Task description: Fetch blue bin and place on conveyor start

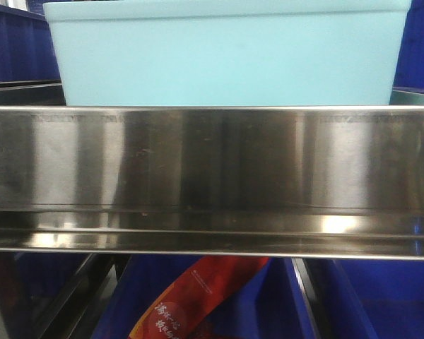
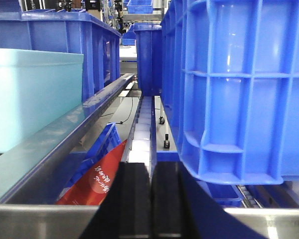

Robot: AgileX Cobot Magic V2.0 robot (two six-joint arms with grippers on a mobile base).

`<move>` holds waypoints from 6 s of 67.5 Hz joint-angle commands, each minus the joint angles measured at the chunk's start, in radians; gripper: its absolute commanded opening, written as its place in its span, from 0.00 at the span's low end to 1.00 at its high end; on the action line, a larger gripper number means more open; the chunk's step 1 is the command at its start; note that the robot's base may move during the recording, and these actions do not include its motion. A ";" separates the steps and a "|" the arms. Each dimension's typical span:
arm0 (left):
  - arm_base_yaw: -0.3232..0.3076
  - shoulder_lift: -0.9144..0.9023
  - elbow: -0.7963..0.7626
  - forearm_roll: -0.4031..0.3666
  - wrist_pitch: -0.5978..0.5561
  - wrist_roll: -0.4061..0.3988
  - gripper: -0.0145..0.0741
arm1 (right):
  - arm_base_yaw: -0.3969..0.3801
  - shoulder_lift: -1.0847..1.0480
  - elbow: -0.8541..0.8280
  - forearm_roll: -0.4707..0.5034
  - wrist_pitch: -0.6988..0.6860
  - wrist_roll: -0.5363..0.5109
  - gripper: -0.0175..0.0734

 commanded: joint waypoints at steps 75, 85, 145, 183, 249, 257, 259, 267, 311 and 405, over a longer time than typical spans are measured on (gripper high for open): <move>0.006 -0.004 -0.046 -0.092 -0.124 -0.005 0.04 | -0.001 -0.004 -0.060 0.012 -0.154 -0.008 0.01; 0.006 -0.004 -0.247 -0.067 0.118 -0.005 0.09 | -0.001 0.001 -0.288 0.012 0.144 -0.008 0.10; -0.418 0.732 -0.817 -0.041 0.403 0.000 0.70 | 0.080 0.539 -0.798 0.238 0.523 -0.166 0.81; -0.414 1.454 -1.626 -0.050 0.915 -0.093 0.70 | 0.218 1.282 -1.529 0.032 0.922 0.078 0.78; -0.321 1.880 -1.853 -0.015 1.081 -0.178 0.36 | 0.230 1.829 -1.802 0.036 1.085 0.118 0.34; -0.321 1.878 -1.853 -0.015 1.089 -0.178 0.04 | 0.230 1.829 -1.802 0.036 1.090 0.118 0.01; -0.321 1.878 -1.853 -0.015 1.092 -0.178 0.04 | 0.230 1.829 -1.802 0.036 1.092 0.118 0.01; -0.321 1.878 -1.853 -0.007 1.108 -0.178 0.04 | 0.230 1.829 -1.802 0.036 1.095 0.118 0.03; -0.327 1.557 -1.853 0.003 1.182 -0.178 0.04 | 0.315 1.487 -1.802 -0.087 1.136 0.118 0.03; -0.327 1.495 -1.851 0.010 1.087 -0.178 0.04 | 0.320 1.381 -1.703 -0.128 0.959 0.134 0.03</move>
